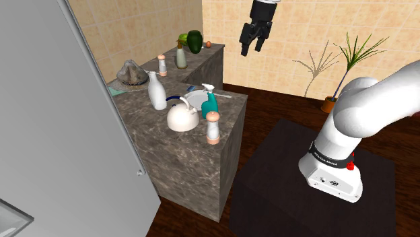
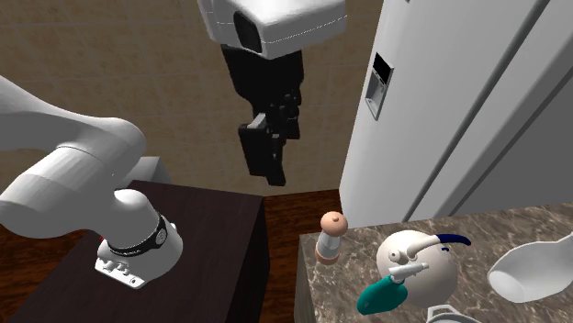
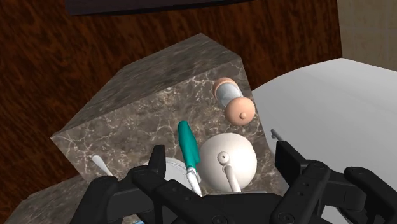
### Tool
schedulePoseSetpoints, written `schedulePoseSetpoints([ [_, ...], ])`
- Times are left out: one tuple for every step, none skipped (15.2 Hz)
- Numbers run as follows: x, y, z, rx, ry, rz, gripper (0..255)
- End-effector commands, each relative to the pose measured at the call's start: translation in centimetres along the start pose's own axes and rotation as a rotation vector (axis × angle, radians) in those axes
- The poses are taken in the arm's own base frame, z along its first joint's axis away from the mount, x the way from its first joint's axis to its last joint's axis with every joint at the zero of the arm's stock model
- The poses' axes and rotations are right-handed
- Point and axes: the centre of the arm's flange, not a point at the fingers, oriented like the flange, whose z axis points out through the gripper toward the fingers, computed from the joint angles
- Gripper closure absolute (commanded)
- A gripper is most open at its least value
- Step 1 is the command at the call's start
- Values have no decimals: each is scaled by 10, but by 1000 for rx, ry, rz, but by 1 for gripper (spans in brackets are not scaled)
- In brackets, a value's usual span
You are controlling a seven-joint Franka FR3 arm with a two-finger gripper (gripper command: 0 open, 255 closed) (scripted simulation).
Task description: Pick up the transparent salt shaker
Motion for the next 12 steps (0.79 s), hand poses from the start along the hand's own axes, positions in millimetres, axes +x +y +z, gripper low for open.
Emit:
schedulePoseSetpoints([
  [5,-6,29,9,-10,-2,0],
  [9,-9,41,14,-15,-3,0],
  [13,-11,54,18,-20,-4,0],
  [16,-14,66,22,-26,-5,0],
  [20,-18,78,27,-31,-6,0],
  [23,-21,91,31,-36,-7,0],
  [26,-24,103,36,-42,-8,0],
  [30,-27,116,40,-47,-9,0],
  [33,-30,128,45,-53,-10,0],
  [36,-34,140,49,-58,-12,0],
  [39,-37,153,54,-63,-13,0],
  [42,-41,165,58,-69,-14,0],
])
